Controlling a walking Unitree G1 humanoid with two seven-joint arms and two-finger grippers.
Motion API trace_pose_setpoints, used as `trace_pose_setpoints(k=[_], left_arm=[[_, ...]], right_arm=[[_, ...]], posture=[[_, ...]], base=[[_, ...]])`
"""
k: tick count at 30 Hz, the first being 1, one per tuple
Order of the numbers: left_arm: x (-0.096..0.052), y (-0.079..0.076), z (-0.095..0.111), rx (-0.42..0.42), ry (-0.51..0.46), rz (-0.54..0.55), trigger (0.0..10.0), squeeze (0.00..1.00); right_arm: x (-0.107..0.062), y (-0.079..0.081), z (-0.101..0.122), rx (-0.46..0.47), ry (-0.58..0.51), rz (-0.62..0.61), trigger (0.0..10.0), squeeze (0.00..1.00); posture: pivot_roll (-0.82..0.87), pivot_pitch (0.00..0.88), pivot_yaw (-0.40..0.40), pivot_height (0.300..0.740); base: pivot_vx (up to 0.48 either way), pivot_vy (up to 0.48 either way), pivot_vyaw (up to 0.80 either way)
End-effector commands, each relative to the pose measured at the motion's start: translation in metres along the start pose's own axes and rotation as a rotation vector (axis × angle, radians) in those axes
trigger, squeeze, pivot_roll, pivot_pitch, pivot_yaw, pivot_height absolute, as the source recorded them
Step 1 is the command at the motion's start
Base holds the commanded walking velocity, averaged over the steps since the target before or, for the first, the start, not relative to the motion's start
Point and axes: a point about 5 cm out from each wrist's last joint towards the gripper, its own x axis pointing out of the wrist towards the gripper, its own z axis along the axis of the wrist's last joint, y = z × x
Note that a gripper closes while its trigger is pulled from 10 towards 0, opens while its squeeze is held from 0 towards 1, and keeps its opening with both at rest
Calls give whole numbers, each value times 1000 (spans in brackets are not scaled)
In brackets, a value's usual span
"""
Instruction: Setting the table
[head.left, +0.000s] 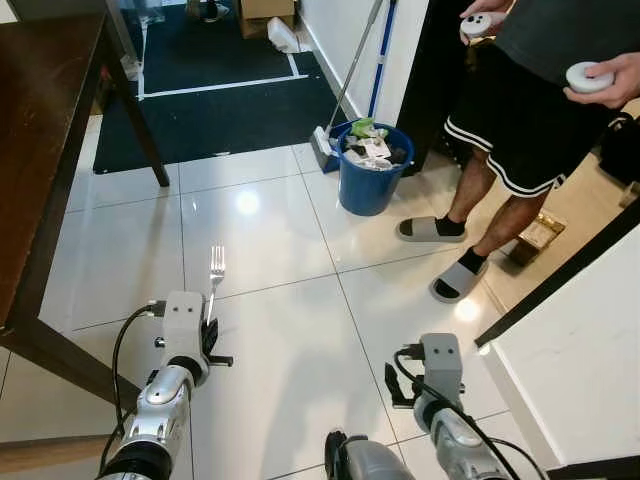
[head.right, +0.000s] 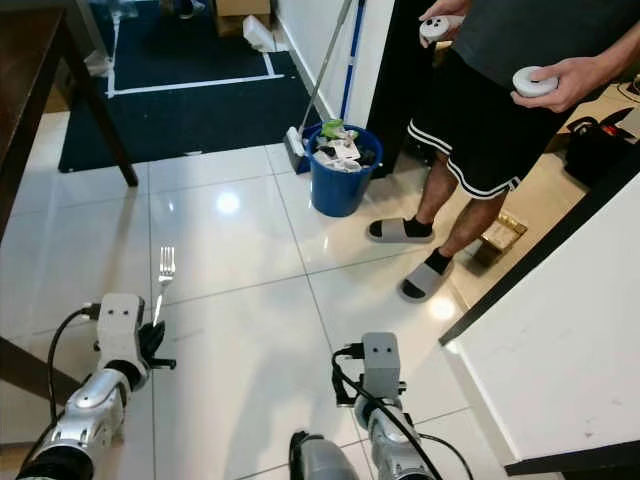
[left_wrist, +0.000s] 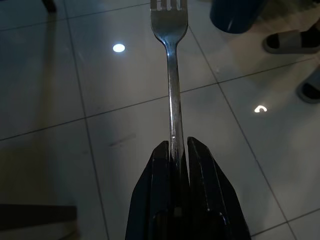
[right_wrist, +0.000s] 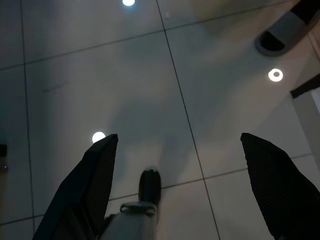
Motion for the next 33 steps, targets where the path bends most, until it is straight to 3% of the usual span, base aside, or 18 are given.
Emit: trace_pose_setpoints(k=[1,8,33], left_arm=[[-4,-1,-8,-20,14,1,10000,0],[-5,-5,-10,-44,-3,-18,10000,0],[-7,-7,-10,-63,-23,-29,10000,0]], right_arm=[[-3,-2,-7,-3,27,0,10000,0],[-5,-6,-8,-16,22,2,10000,0],[-6,-9,-8,-29,17,9,10000,0]], posture=[[75,79,41,740],[57,78,29,740],[50,71,19,740]], base=[[0,0,0],[0,0,0],[319,0,0]])
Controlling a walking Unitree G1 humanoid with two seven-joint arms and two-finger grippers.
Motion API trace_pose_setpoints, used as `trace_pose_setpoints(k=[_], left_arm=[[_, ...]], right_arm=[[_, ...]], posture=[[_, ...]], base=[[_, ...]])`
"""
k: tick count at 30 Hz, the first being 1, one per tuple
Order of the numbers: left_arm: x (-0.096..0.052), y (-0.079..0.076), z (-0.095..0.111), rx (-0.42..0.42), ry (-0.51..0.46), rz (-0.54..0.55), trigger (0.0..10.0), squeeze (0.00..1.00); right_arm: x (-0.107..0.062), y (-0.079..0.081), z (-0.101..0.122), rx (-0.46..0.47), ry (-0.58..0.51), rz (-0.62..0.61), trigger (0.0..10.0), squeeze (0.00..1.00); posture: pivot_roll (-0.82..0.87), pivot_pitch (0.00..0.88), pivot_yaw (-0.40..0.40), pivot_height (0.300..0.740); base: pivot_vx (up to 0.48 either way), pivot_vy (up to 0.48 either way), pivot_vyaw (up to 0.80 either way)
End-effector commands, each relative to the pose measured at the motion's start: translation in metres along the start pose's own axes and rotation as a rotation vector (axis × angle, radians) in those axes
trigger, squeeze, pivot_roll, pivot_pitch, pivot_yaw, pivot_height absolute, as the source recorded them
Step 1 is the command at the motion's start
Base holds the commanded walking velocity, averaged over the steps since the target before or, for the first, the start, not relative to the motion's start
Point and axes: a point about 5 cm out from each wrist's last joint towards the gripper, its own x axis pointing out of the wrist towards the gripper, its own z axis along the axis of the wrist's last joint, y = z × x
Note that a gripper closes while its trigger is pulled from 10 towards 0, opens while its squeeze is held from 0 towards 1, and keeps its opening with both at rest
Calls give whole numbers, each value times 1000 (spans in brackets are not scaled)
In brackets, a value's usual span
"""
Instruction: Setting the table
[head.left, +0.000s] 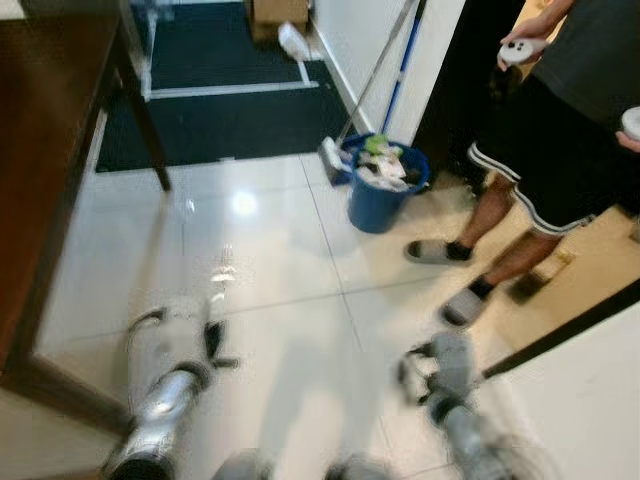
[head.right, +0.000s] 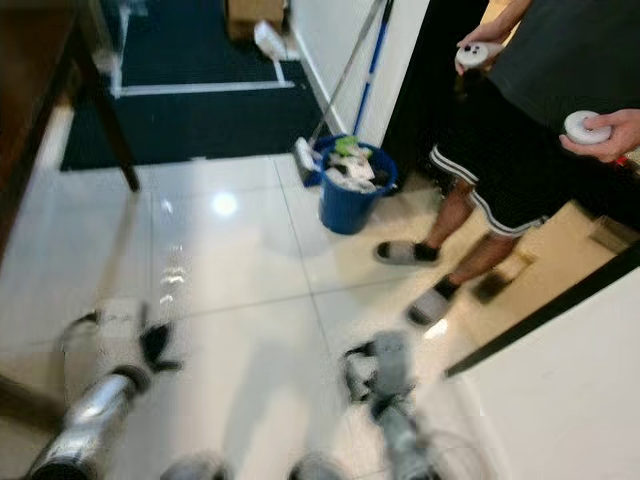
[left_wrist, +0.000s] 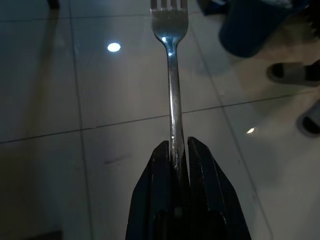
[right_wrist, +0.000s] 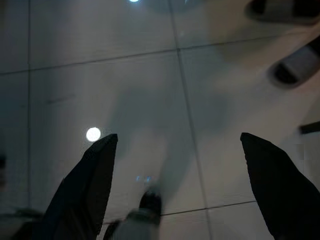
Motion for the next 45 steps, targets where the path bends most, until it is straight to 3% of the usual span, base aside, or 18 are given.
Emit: trace_pose_setpoints(k=[1,34,45], left_arm=[[0,-6,-3,-3,7,-20,10000,0],[-3,-4,-7,-1,22,-22,10000,0],[-5,-8,-16,24,63,-40,10000,0]], right_arm=[[-4,-7,-7,-2,25,-17,10000,0],[-7,-9,-15,-4,59,-29,10000,0],[-14,-13,-28,-14,116,-42,10000,0]], posture=[[50,71,19,740],[50,79,21,740],[42,77,24,740]], base=[[326,0,0],[318,0,0],[302,0,0]])
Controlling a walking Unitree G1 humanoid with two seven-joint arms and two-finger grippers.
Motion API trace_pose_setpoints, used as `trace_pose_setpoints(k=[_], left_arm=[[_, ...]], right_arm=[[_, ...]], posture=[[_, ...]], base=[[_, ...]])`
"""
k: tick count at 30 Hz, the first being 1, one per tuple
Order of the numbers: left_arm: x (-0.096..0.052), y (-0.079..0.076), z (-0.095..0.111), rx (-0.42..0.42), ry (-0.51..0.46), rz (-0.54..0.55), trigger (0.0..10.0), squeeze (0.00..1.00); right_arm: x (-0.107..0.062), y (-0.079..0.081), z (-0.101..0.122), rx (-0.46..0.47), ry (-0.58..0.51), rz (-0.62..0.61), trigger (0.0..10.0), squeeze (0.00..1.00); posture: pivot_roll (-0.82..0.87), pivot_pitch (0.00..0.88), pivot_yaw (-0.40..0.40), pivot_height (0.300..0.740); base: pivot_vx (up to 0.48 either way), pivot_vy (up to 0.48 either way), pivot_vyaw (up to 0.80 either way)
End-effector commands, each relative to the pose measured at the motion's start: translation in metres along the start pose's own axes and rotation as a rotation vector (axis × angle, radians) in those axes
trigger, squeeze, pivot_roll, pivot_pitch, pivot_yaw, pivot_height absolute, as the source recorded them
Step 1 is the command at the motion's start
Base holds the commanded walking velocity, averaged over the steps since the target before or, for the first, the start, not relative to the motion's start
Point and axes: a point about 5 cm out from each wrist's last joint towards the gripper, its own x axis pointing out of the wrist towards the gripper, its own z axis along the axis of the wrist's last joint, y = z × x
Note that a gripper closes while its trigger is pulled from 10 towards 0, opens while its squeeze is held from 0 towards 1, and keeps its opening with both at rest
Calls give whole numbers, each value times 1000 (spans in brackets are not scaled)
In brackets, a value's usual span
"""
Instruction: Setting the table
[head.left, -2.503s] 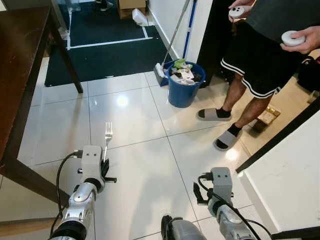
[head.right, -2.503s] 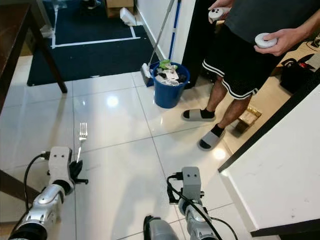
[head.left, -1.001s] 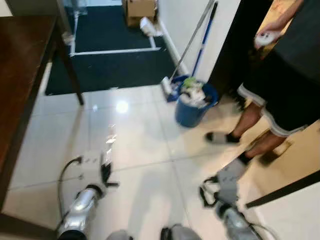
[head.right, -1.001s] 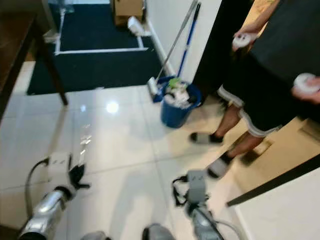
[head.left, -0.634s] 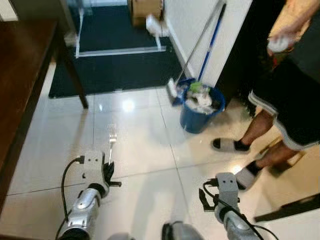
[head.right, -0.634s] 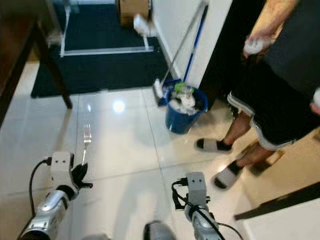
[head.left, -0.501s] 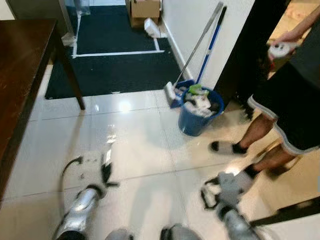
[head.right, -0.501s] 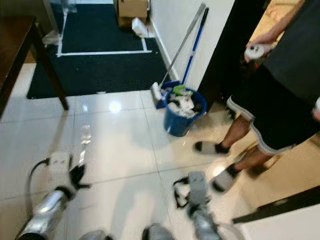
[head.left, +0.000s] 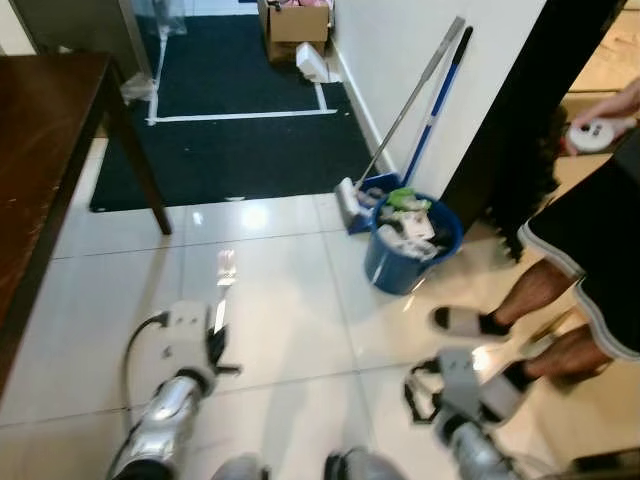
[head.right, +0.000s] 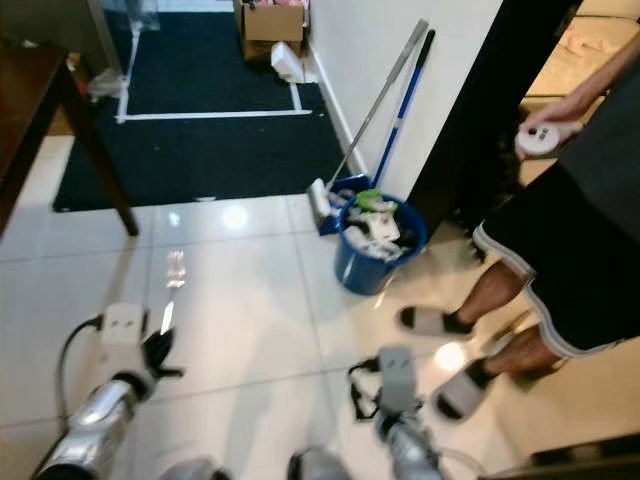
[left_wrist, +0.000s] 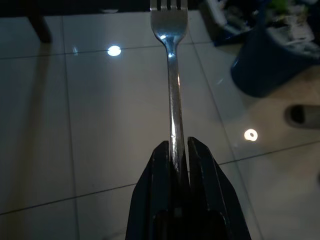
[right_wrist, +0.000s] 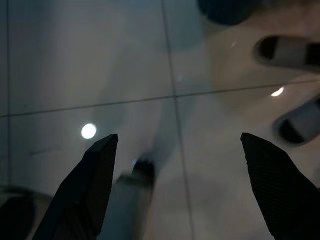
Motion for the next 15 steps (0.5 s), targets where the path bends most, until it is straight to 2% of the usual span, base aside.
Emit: trace_pose_setpoints(k=[1,15], left_arm=[[-3,-4,-9,8,33,-11,10000,0],[-3,-5,-11,12,44,-15,10000,0]], right_arm=[[-2,-6,-5,-3,26,-18,10000,0],[-1,-5,-4,-3,26,-21,10000,0]], posture=[[42,77,24,740],[37,78,26,740]], base=[[292,0,0],[284,0,0]])
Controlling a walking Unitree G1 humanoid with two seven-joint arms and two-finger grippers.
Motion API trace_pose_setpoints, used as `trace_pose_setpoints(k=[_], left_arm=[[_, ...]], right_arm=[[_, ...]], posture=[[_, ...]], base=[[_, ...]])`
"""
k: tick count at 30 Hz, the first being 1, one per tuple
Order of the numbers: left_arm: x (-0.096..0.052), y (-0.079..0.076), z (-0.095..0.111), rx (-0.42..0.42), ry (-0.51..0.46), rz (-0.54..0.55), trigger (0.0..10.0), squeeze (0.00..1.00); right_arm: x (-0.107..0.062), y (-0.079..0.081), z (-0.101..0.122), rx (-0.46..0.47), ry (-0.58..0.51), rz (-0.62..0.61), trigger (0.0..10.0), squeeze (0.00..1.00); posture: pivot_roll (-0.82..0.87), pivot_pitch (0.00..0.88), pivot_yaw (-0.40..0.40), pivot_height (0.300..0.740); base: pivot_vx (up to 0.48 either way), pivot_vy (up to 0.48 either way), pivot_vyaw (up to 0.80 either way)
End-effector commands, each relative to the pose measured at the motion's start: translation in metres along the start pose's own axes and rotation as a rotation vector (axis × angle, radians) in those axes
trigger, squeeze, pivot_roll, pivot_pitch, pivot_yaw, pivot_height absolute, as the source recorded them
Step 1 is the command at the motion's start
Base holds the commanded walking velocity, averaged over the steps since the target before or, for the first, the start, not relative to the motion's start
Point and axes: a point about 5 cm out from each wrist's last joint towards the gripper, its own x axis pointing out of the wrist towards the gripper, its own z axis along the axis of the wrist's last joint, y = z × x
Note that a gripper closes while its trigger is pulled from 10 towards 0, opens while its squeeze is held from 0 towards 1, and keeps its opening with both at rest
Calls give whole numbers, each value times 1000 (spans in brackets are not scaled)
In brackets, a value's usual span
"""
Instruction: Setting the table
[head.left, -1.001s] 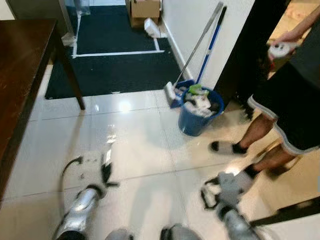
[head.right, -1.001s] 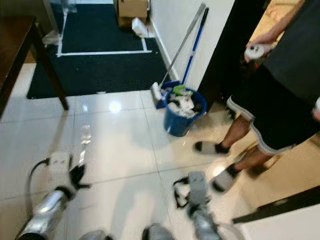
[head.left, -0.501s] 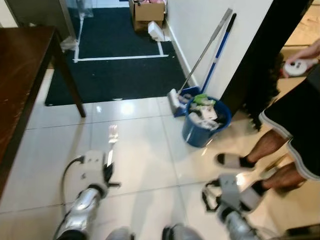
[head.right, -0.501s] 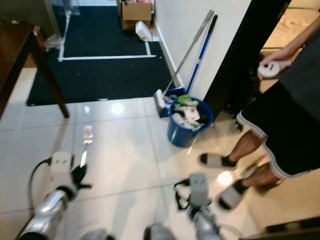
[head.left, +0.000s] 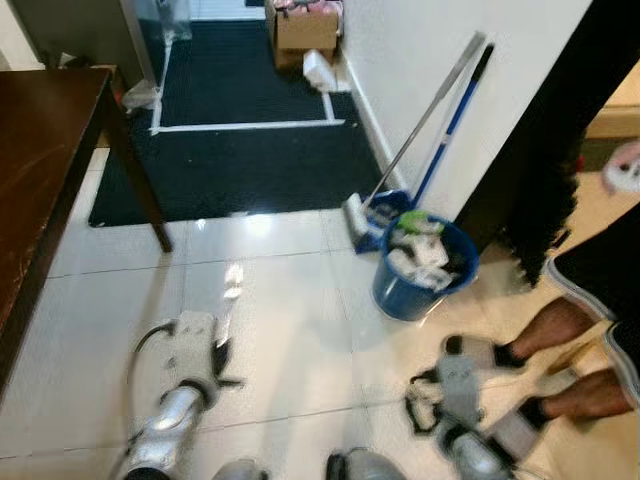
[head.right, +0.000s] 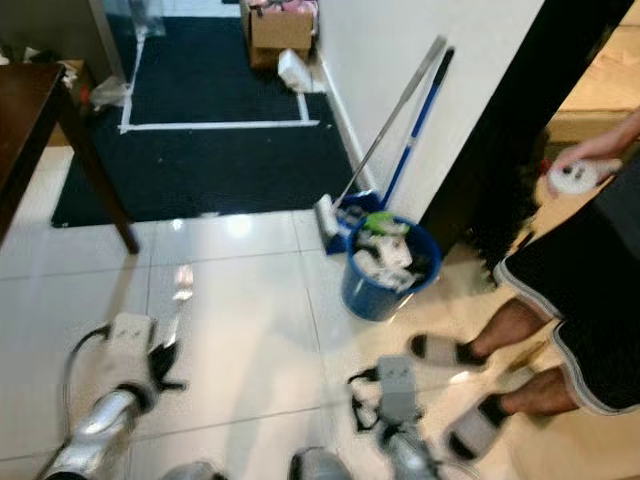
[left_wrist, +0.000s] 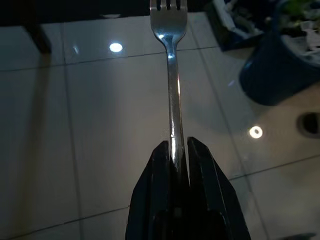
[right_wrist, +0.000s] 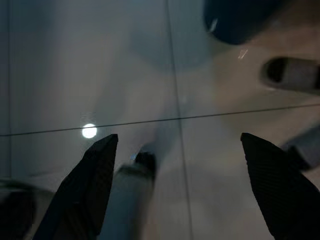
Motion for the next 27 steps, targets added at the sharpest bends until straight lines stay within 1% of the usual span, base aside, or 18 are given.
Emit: trace_pose_setpoints(k=[1,27], left_arm=[[-1,-3,-5,-8,14,-5,10000,0],[0,-3,-4,-3,16,-10,10000,0]], right_arm=[[-1,-6,-1,1,11,-21,10000,0],[-1,-7,-2,1,8,-25,10000,0]], posture=[[37,77,26,740],[32,67,32,740]], base=[[274,0,0],[242,0,0]])
